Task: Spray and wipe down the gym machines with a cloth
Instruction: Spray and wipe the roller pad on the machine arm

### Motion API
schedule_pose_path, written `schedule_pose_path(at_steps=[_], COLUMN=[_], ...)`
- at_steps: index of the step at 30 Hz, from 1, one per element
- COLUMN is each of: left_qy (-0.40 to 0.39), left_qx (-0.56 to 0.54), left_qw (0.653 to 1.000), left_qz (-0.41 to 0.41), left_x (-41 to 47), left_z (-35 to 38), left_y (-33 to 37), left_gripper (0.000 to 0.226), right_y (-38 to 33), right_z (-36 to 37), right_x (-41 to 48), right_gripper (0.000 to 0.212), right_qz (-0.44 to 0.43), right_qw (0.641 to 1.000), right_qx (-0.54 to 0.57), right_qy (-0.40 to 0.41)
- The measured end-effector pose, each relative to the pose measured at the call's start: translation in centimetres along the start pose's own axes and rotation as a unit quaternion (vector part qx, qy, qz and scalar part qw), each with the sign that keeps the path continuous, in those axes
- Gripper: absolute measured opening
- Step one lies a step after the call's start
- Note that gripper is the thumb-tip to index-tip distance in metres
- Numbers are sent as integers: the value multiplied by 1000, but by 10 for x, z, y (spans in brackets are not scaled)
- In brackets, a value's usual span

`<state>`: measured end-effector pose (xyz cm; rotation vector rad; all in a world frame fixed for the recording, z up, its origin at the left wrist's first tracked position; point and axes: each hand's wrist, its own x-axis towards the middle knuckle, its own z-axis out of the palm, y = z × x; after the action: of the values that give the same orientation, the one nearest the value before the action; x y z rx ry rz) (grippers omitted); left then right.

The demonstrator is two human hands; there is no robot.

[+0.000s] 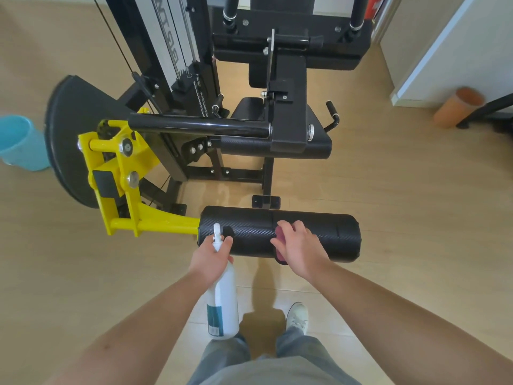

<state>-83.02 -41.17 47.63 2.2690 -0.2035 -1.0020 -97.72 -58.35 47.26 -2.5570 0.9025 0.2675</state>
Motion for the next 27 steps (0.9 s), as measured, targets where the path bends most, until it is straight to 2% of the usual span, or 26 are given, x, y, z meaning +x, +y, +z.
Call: schedule_pose_path(at_steps=[5, 13, 18, 24, 27], left_qy=[10, -18, -35, -88, -102], left_qx=[-35, -22, -16, -31, -7], left_qw=[998, 999, 999, 995, 994], left_qz=[-49, -38, -32, -42, -35], left_x=[1, 1, -4, -7, -14], left_z=[-7, -7, 6, 31, 46], left_y=[-1, 2, 13, 21, 34], left_gripper=[43, 48, 37, 51, 45], right_y=[-12, -20, -2, 32, 49], right_z=[-3, -13, -17, -21, -25], right_x=[4, 8, -1, -9, -14], right_gripper=[49, 48, 47, 50, 51], right_qz=[-2, 8, 26, 58, 78], right_qw=[999, 999, 998, 995, 993], right_qx=[48, 50, 62, 75, 85], right_qy=[-20, -17, -6, 10, 9])
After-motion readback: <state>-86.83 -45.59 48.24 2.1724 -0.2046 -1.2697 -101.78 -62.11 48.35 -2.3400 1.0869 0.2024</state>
